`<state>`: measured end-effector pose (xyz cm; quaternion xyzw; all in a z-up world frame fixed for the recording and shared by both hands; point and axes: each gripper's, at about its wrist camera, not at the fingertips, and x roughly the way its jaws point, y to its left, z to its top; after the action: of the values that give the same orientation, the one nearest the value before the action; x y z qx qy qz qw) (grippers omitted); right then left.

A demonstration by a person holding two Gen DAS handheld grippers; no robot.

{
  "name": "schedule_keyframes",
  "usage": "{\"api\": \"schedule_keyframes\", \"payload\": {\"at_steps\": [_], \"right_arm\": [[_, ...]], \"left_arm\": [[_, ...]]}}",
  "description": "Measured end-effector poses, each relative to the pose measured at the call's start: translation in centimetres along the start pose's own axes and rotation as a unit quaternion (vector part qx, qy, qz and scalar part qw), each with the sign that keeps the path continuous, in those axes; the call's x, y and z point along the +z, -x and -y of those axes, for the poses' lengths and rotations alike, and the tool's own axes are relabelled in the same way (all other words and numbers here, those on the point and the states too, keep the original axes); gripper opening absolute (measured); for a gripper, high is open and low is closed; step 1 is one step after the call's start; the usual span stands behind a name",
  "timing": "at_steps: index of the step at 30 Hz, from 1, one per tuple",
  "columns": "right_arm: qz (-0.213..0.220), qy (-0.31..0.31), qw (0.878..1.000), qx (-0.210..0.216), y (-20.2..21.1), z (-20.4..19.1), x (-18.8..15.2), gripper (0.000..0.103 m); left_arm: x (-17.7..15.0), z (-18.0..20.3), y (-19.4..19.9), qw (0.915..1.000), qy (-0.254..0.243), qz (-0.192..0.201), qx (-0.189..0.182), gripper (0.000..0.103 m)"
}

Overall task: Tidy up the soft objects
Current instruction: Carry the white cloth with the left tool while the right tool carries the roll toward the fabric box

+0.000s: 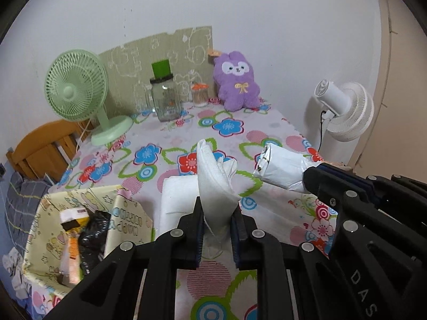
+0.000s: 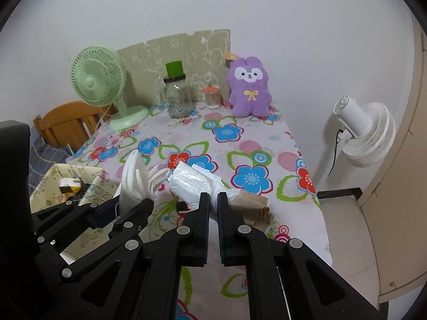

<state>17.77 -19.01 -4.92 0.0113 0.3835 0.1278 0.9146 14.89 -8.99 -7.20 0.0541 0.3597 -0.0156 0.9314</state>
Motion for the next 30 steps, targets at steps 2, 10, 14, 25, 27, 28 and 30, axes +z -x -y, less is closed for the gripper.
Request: {"api": "schedule_keyframes", "payload": {"at_steps": [2, 10, 14, 25, 27, 28, 30], "right_arm": [[0.007, 0.001, 1.000, 0.000, 0.9, -0.3, 0.0, 0.008], [0.020, 0.008, 1.000, -0.003, 3.9, -1.8, 0.1, 0.008], [0.029, 0.015, 0.999, -0.001, 5.1, -2.8, 0.3, 0.008], [0.034, 0.030, 0.999, 0.016, 6.5, -6.1, 0.0, 0.008], [0.033, 0.032, 0.999, 0.020, 6.5, -6.8, 0.0, 0.008], [0.033, 0.033, 0.999, 0.021, 6.4, -7.1, -0.1, 0.008], [0.034, 0.037, 0.998, 0.028, 6.3, -7.9, -0.1, 0.008]], "left_arm": [[0.0, -0.1, 0.8, 1.0000, -0.004, 0.006, 0.000, 0.015], [-0.1, -0.9, 3.9, 0.9994, -0.019, 0.029, 0.005, 0.015], [-0.2, -1.6, 5.3, 0.9987, -0.026, 0.042, 0.012, 0.015], [-1.1, -4.3, 7.3, 0.9976, -0.031, 0.056, 0.026, 0.015], [-1.3, -4.9, 7.5, 0.9976, -0.031, 0.056, 0.027, 0.015], [-1.4, -5.2, 7.6, 0.9976, -0.030, 0.057, 0.027, 0.015], [-1.5, -5.8, 7.7, 0.9975, -0.030, 0.057, 0.029, 0.015]]}}
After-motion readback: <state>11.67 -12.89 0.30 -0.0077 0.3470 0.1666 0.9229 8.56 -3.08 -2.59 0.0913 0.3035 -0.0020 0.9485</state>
